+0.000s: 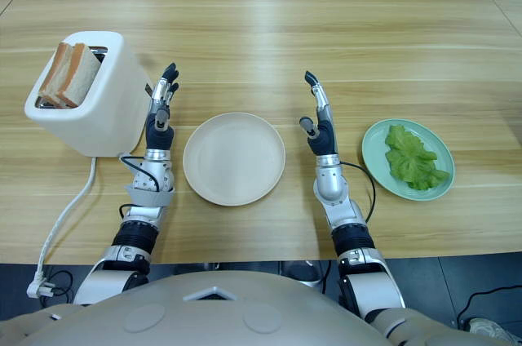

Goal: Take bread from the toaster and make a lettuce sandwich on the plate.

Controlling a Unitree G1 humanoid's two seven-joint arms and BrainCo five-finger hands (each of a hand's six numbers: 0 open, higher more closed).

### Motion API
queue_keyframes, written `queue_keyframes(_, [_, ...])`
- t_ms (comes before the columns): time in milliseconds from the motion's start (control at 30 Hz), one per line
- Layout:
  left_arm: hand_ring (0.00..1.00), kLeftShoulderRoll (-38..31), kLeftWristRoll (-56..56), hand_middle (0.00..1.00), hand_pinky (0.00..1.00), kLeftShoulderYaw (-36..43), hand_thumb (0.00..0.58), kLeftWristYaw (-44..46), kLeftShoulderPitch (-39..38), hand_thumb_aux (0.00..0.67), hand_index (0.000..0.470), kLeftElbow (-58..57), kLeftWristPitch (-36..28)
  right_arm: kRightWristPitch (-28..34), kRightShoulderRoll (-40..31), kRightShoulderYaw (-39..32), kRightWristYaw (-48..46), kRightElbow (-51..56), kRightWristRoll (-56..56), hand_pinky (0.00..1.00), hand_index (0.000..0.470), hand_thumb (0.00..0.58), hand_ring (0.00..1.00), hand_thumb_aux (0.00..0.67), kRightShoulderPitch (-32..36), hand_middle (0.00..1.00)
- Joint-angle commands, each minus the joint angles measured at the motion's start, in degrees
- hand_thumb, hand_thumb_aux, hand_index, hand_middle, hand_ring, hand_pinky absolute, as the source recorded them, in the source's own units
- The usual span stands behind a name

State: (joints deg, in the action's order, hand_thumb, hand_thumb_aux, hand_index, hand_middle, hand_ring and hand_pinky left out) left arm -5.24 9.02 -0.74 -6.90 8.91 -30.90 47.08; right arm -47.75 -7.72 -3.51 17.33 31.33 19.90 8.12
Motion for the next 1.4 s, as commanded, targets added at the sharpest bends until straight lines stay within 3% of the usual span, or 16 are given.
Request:
queue_keyframes(33, [0.0,0.17,-0.73,0.0,0.0,0.31,0.0,0.88,-0.07,0.0,0.0,-0.13,-0.82,0.11,-0.39,-0.04,-0.15,0.78,-0.04,0.0,0.0,0.0,0.0,0.0,-0.15,0.0])
queue_keyframes(167, [0.0,-0.34,1.29,0.0,0.0,0.03,0.0,-0.38,0.09,0.0,0.0,0.32,-0.05,-0.18,-0.34,0.08,0.46,1.06,0.3,0.0,0.0,0.0,0.0,0.0,0.12,0.0])
queue_keyframes(267, [0.0,-3.71,11.03,0.0,0.0,-6.24,0.0,-8.13,-1.31,0.0,0.0,12.61,-0.01,-0.28,-0.13,0.01,0.66,1.08,0.3,0.0,0.0,0.0,0.0,0.0,0.07,0.0])
queue_keyframes(367, [0.0,-10.89,23.02,0.0,0.0,-16.7,0.0,-15.12,-3.98,0.0,0.0,26.23,-6.95,-0.38,0.11,-0.58,0.49,0.47,0.72,0.0,0.0,0.0,0.0,0.0,-0.26,0.0])
queue_keyframes(533, [0.0,-24.3,31.75,0.0,0.0,-26.63,0.0,-20.28,-9.77,0.0,0.0,24.97,-17.78,-0.7,0.17,-1.32,0.74,-0.12,1.76,0.0,0.0,0.0,0.0,0.0,-0.6,0.0])
queue_keyframes(700, [0.0,-32.68,32.62,0.0,0.0,-25.82,0.0,-23.81,-11.69,0.0,0.0,13.5,-20.7,-0.87,-0.2,-1.1,1.89,-0.83,3.0,0.0,0.0,0.0,0.0,0.0,-0.92,0.0])
queue_keyframes(867, [0.0,-37.5,31.75,0.0,0.0,-21.97,0.0,-26.65,-8.93,0.0,0.0,2.52,-21.65,-0.91,-0.45,-1.12,2.3,-0.6,3.32,0.0,0.0,0.0,0.0,0.0,-0.79,0.0])
queue_keyframes(1200, [0.0,-40.72,29.71,0.0,0.0,-12.76,0.0,-27.89,-1.72,0.0,0.0,-10.41,-21.28,-1.16,-0.76,-1.69,2.82,-0.23,4.07,0.0,0.0,0.0,0.0,0.0,-0.85,0.0])
queue_keyframes(1400, [0.0,-41.44,28.85,0.0,0.0,-8.86,0.0,-27.77,0.32,0.0,0.0,-11.88,-21.05,-1.16,-0.93,-1.8,2.81,-0.16,4.27,0.0,0.0,0.0,0.0,0.0,-0.87,0.0])
